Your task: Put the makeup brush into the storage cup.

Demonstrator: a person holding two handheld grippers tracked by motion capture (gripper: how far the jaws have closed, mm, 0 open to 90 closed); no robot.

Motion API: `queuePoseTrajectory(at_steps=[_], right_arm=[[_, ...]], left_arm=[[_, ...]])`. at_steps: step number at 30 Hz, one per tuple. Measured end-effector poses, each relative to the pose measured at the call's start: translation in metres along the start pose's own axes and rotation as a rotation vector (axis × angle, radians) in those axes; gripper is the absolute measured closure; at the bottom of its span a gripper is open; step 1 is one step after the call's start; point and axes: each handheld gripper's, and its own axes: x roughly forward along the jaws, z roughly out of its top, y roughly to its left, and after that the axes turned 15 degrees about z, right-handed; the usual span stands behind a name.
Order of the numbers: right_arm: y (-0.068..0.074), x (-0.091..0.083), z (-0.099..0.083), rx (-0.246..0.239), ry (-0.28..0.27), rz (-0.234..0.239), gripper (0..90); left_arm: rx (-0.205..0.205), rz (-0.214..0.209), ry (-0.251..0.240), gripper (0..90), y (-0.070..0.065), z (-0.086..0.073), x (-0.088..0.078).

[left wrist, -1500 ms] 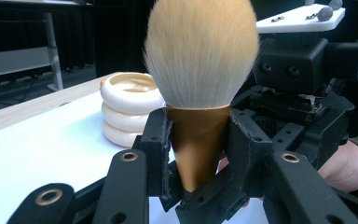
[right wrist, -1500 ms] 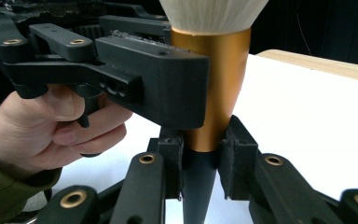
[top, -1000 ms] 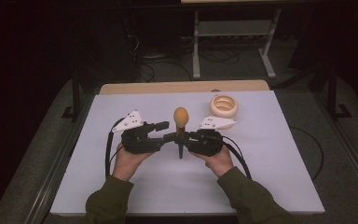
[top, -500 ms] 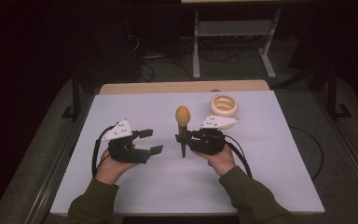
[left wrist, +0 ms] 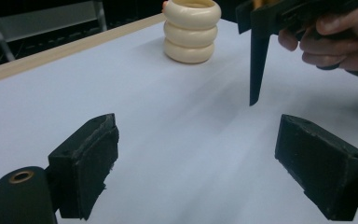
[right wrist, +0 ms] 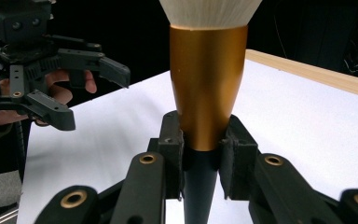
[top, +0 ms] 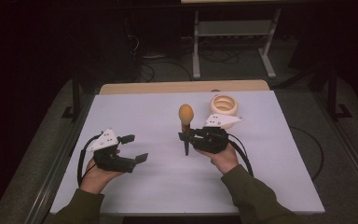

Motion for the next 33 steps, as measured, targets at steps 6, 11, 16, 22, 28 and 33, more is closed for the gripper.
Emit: queuePoseTrajectory(at_steps=[6,11,16,22,28,33], right_arm=[[-0.001,-0.002,0.001,-0.014,0.006,-0.004,72.3],[-0.002,-0.004,0.003,-0.018,0.015,-0.011,72.3],[-0.008,-0.010,0.009,-0.012,0.014,-0.031,72.3],[-0.016,-0.020,0.020,-0.015,-0.006,-0.053,72.2],[-0.023,-0.030,0.028,-0.018,-0.023,-0.070,72.3],[-0.029,-0.036,0.033,-0.020,-0.020,-0.086,72.3]], left_arm=[[-0.018,0.040,-0.041,11.7,0.006,-0.016,-0.014],[-0.031,0.057,-0.051,10.7,0.007,-0.026,-0.022],[-0.038,0.062,-0.052,9.1,0.008,-0.032,-0.028],[-0.049,0.069,-0.055,8.5,0.008,-0.037,-0.030],[-0.064,0.073,-0.053,8.1,0.008,-0.040,-0.030],[-0.059,0.075,-0.051,8.1,0.008,-0.040,-0.029]])
